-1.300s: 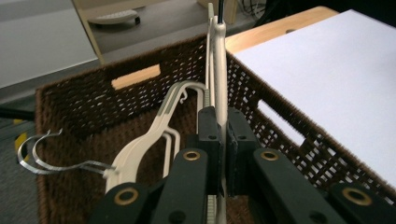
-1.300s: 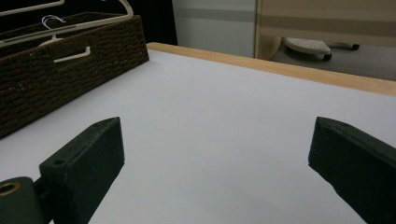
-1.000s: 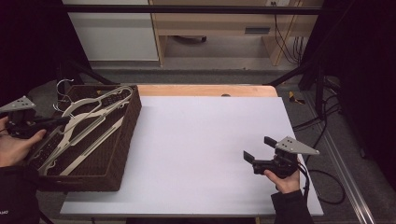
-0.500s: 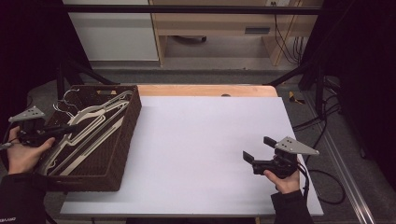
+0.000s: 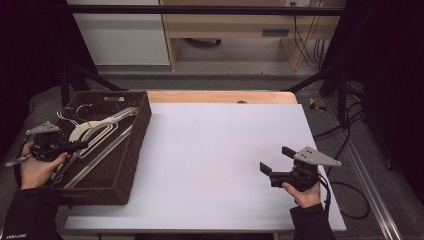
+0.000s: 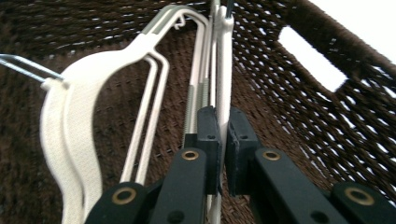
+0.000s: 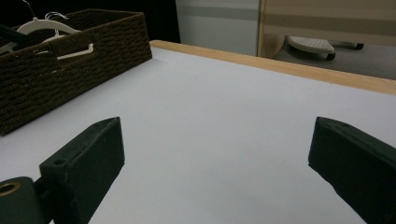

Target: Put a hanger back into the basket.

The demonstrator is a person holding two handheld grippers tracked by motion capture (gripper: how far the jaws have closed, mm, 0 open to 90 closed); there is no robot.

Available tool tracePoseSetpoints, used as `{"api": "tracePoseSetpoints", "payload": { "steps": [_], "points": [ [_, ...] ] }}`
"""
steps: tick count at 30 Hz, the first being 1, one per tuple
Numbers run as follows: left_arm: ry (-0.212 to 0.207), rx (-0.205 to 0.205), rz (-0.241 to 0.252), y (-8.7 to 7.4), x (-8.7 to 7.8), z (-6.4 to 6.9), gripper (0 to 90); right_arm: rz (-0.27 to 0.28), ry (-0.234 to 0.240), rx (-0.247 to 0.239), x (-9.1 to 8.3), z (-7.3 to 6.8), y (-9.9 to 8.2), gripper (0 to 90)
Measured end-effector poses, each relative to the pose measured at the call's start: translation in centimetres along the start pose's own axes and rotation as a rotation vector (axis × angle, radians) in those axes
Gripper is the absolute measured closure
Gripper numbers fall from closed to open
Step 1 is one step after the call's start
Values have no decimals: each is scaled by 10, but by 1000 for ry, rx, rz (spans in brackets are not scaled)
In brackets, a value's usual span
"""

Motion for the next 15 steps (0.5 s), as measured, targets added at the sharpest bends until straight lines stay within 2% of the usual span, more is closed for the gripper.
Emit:
{"api": "tracePoseSetpoints", "payload": {
  "steps": [5, 9, 12, 15],
  "points": [
    [70, -31, -1, 1, -2, 1, 827, 1, -2, 3, -1, 1, 0, 41],
    [129, -28, 53, 1, -13, 2, 730, 2, -2, 2, -1, 1, 0, 41],
    [131, -17, 103, 2, -25, 7, 673, 0, -3, 1, 0, 0, 0, 40],
    [124, -8, 180, 4, -34, 19, 585, 0, -3, 0, 0, 0, 0, 40]
  ]
}}
Point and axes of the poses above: each handheld gripper's, and its own axes: x roughly forward along the jaws, y roughly out of its top, z roughly to its right, the point moved 1 cm from there along x, roughly forward along the jaws, and after that the axes turned 11 degrees about -y, right-handed, at the moved point
